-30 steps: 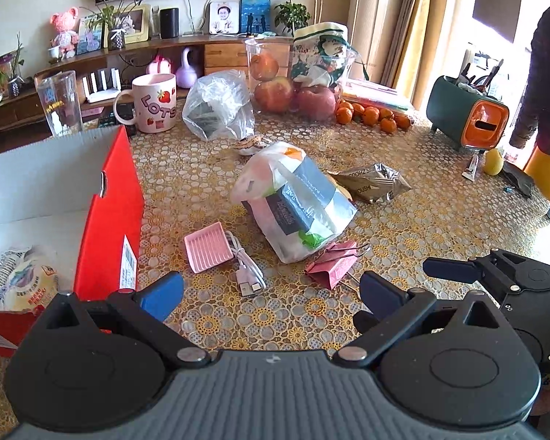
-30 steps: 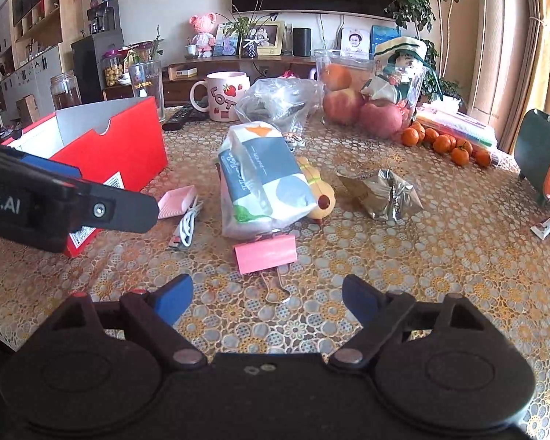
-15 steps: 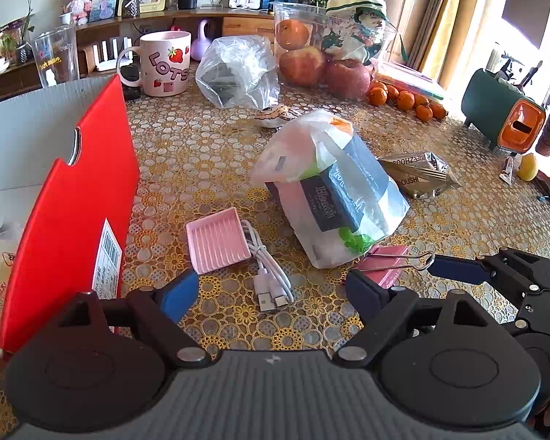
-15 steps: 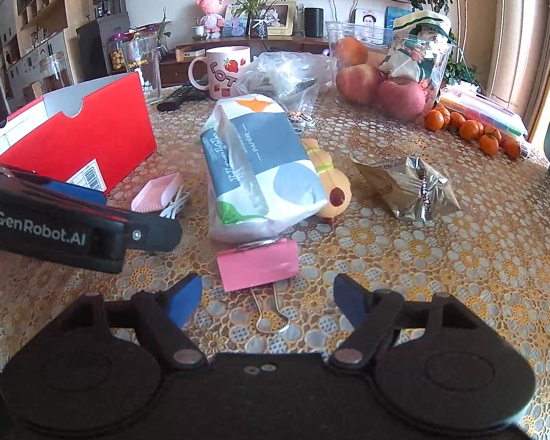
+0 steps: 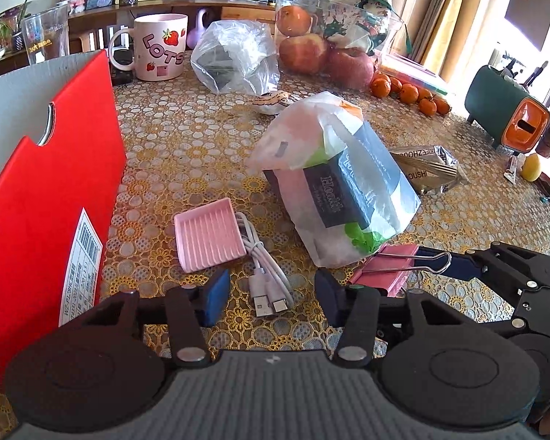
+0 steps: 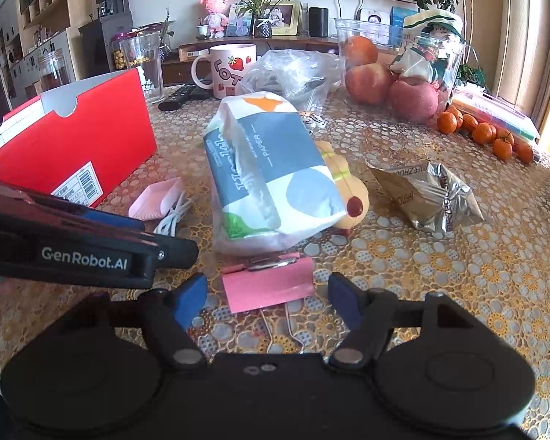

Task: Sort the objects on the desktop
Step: 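Grasp the white USB cable with the left gripper while the right gripper grasps the pink binder clip, then lift the cable and pink clip and carry them toward the red box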

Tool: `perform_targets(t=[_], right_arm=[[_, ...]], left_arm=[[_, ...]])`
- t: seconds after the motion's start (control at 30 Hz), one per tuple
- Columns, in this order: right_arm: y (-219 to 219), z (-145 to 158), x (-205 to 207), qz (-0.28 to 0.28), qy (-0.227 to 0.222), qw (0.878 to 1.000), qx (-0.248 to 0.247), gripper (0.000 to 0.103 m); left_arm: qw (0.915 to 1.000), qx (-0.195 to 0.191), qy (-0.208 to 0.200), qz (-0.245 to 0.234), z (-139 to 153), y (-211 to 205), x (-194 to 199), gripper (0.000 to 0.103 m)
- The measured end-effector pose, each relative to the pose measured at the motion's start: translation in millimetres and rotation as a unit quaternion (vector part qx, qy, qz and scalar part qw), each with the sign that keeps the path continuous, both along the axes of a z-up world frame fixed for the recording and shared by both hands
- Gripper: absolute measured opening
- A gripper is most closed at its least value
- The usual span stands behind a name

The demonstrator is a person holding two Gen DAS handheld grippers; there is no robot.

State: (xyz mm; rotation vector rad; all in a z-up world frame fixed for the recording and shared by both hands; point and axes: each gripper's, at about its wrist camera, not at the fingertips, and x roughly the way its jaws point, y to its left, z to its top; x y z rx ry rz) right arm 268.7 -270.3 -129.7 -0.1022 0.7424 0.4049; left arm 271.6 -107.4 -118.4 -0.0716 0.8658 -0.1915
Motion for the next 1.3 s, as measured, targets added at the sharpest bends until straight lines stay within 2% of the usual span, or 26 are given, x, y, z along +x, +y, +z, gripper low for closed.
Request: perform_targets(t=[0.1, 0.17, 0.2, 0.37, 0.9, 1.3], right_arm=[[-1.8, 0.8, 0.8, -0.007, -0.001, 1.0, 0.003, 0.059], [-2.1, 1.3, 0.7, -0.008, 0.001, 1.0, 0.007, 0.056], [-2.3, 1.5, 0.7, -0.007, 0.0, 1.0, 0.006, 0.053], [-1.5, 3.6, -1.4, -0.015, 0.005, 1.0, 0.003, 0.052], [-3.3, 23.0, -19.8, -0.035, 0.043, 0.998, -0.011, 0.052], [-2.8, 45.4, -45.6, -0.029, 0.033, 0.999, -0.023, 0.052]], left_arm=[[1.0, 0.006, -0.002, 0.0, -0.3, -1.9, 1.3, 0.04], [0.9999, 0.011, -0.004, -0.006, -1.0, -4.1, 1.5, 0.032], [0.9999, 0.014, -0.005, -0.007, -1.2, -5.1, 1.3, 0.032], [0.9998, 0.015, -0.004, -0.009, -1.1, -4.5, 0.6, 0.022], [0.9997, 0.005, 0.012, -0.022, 6.6, -4.4, -14.3, 0.02], [0.9991, 0.008, 0.006, -0.041, 21.9, -0.7, -49.1, 0.02]])
